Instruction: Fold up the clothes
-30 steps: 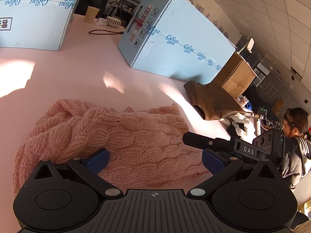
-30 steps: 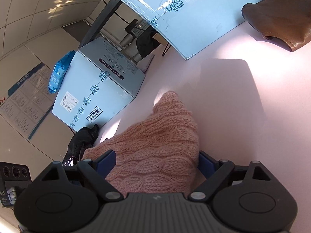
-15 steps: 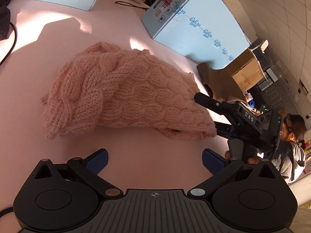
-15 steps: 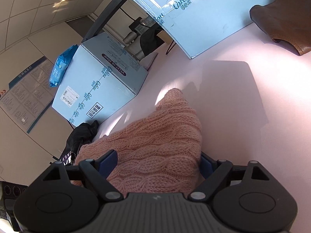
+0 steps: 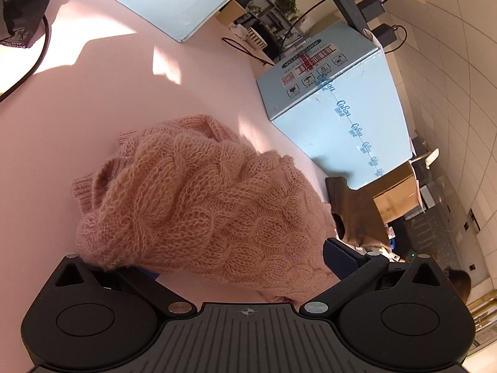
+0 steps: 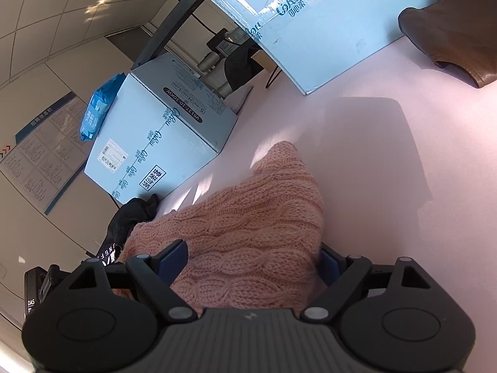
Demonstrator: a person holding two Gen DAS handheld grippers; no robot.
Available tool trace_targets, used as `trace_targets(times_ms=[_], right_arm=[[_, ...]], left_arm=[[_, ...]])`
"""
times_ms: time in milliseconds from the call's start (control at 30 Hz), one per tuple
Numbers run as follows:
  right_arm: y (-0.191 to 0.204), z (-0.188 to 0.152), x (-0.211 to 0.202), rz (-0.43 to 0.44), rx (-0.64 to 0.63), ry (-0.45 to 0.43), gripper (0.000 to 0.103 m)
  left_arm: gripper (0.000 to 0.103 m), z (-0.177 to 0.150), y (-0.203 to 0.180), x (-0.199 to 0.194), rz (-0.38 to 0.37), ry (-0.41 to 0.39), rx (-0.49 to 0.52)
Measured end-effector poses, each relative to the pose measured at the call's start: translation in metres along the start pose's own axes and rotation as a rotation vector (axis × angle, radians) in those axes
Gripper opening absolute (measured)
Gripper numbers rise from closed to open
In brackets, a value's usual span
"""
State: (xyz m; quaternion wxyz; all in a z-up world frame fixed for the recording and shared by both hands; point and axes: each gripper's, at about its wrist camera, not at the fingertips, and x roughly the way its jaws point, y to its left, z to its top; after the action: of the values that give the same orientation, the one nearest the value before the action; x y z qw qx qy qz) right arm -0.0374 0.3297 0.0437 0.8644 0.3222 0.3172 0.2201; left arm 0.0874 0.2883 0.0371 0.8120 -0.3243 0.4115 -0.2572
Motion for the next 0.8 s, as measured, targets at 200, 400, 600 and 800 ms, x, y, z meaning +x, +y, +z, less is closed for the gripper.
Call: trace_targets(times_ms=[200, 400, 600, 800], right_arm=[[-0.002, 0.005, 0.005, -0.007, 0.013, -0.005, 0.087], [-0.003, 0.006, 0.011, -0.027, 0.019, -0.016, 0.069], [-0.010, 0.005, 0.012, -0.030, 0.041, -0.024, 0.053], [-0.015, 0.003, 0.016, -0.013, 0.074, -0.028, 0.037]], left_arm=[[0.103, 0.012, 0.002, 0.011, 0.001, 0.003, -0.008], [0.103, 0.008, -0.012, 0.024, 0.065, -0.018, 0.096], [0.103, 0.010, -0.015, 0.034, 0.094, -0.069, 0.128], [0.103, 0.001, -0.029, 0.044, 0.163, -0.105, 0.238]])
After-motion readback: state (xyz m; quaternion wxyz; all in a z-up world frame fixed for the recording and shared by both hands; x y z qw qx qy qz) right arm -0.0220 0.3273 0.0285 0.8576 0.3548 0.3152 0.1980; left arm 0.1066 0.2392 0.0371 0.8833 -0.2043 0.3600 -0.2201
